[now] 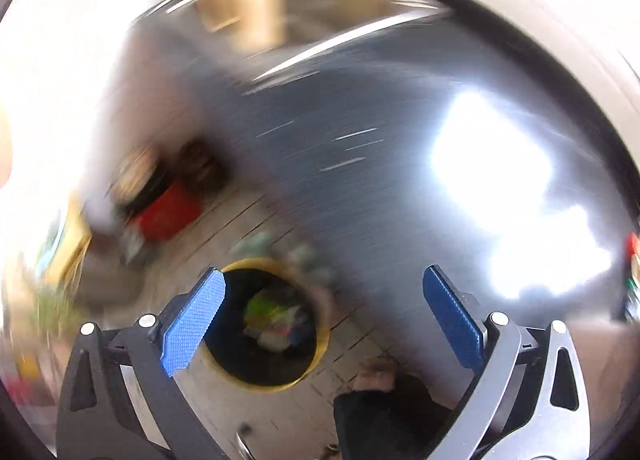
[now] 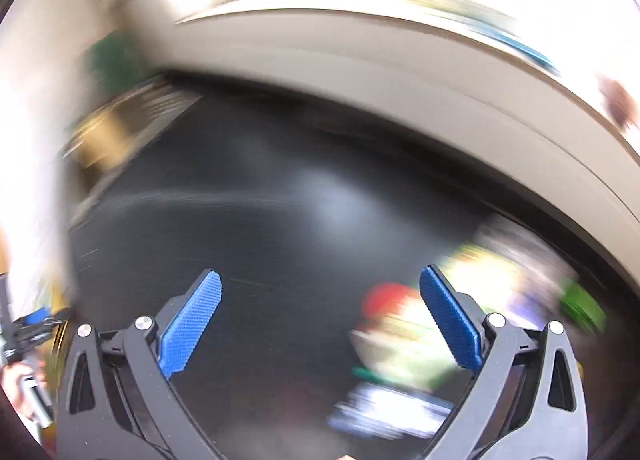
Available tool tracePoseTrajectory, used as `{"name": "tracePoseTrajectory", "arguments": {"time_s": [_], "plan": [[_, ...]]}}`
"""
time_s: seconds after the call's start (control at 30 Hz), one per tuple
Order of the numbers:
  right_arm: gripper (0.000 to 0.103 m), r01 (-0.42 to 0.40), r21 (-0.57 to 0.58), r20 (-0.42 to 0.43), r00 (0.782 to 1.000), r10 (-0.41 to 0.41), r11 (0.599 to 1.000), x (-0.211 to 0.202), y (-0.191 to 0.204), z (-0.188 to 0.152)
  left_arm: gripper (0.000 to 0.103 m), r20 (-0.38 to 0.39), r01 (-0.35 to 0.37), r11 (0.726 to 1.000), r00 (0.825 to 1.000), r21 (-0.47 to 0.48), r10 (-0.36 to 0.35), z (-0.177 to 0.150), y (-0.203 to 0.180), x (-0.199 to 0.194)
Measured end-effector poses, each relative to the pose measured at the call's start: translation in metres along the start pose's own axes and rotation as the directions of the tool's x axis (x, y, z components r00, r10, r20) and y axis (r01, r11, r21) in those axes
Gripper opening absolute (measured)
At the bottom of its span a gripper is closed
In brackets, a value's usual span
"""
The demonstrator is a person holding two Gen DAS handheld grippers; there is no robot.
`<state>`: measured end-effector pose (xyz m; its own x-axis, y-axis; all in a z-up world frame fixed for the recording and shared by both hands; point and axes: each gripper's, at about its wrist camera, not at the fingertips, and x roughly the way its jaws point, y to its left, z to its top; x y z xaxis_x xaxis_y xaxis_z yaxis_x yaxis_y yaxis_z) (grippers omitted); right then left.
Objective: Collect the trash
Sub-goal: 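Grasp the green cartoon bag with the left tool while the right tool grasps the yellow tape reel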
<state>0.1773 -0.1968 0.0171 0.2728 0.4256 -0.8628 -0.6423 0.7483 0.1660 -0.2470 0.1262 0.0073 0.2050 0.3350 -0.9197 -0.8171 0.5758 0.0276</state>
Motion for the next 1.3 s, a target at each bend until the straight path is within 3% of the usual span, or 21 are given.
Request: {"name": "tracePoseTrajectory", "arguments": {"time_s": [0.07, 0.13, 0.23, 0.4, 0.6, 0.87, 0.97, 1.03, 1.07, 1.1, 1.13, 1.17, 1.2, 1.3], "plan": [[0.096, 0.116, 0.153, -0.026, 0.993, -0.113, 0.981, -0.022, -0.085, -0.029, 0.096, 0.010, 0.060, 0.989, 0.998, 0.135, -0.062, 0.019, -0.058, -0.004], [0.096, 0.198, 0.247, -0.057, 0.980, -0.190, 0.949, -0.038, -0.140, -0.056, 0.096, 0.008, 0.110, 0.965, 0.993, 0.240, -0.115, 0.029, -0.110, -0.006], [0.096, 0.267, 0.357, -0.106, 0.964, -0.245, 0.895, -0.056, -0.193, -0.096, 0.096, -0.013, 0.187, 0.899, 0.980, 0.396, -0.198, 0.033, -0.195, -0.015], [0.096, 0.280, 0.511, -0.145, 0.960, -0.240, 0.813, -0.060, -0.240, -0.147, 0.096, -0.062, 0.262, 0.771, 0.958, 0.580, -0.279, 0.013, -0.300, -0.032], [0.096, 0.265, 0.513, -0.163, 0.964, -0.211, 0.817, -0.051, -0.254, -0.163, 0.096, -0.096, 0.284, 0.611, 0.942, 0.738, -0.322, -0.005, -0.395, -0.048], [0.096, 0.275, 0.508, -0.182, 0.961, -0.210, 0.816, -0.021, -0.269, -0.139, 0.096, -0.142, 0.288, 0.564, 0.947, 0.774, -0.288, -0.003, -0.452, -0.028], [0.096, 0.266, 0.489, -0.223, 0.959, -0.176, 0.831, 0.006, -0.276, -0.128, 0.096, -0.198, 0.338, 0.527, 0.932, 0.780, -0.305, -0.003, -0.473, -0.019], [0.096, 0.263, 0.481, -0.261, 0.954, -0.149, 0.836, 0.026, -0.278, -0.124, 0.088, -0.238, 0.376, 0.521, 0.920, 0.766, -0.312, -0.001, -0.480, -0.014], [0.096, 0.275, 0.469, -0.282, 0.947, -0.152, 0.839, 0.034, -0.278, -0.122, 0.076, -0.260, 0.393, 0.517, 0.914, 0.760, -0.312, -0.001, -0.484, -0.011], [0.097, 0.306, 0.439, -0.314, 0.933, -0.174, 0.845, 0.043, -0.277, -0.121, 0.067, -0.287, 0.421, 0.511, 0.902, 0.750, -0.322, 0.000, -0.487, -0.008], [0.097, 0.342, 0.396, -0.312, 0.923, -0.225, 0.853, 0.046, -0.273, -0.118, 0.065, -0.315, 0.451, 0.507, 0.888, 0.734, -0.335, 0.001, -0.490, -0.005], [0.097, 0.336, 0.382, -0.299, 0.927, -0.229, 0.861, 0.046, -0.271, -0.116, 0.061, -0.322, 0.461, 0.508, 0.883, 0.728, -0.340, 0.001, -0.493, -0.004], [0.097, 0.326, 0.385, -0.293, 0.930, -0.221, 0.863, 0.046, -0.270, -0.115, 0.052, -0.323, 0.463, 0.508, 0.882, 0.726, -0.343, 0.001, -0.496, -0.003], [0.098, 0.327, 0.391, -0.281, 0.933, -0.227, 0.861, 0.043, -0.267, -0.115, 0.052, -0.304, 0.444, 0.495, 0.890, 0.747, -0.340, 0.001, -0.504, -0.005]]}}
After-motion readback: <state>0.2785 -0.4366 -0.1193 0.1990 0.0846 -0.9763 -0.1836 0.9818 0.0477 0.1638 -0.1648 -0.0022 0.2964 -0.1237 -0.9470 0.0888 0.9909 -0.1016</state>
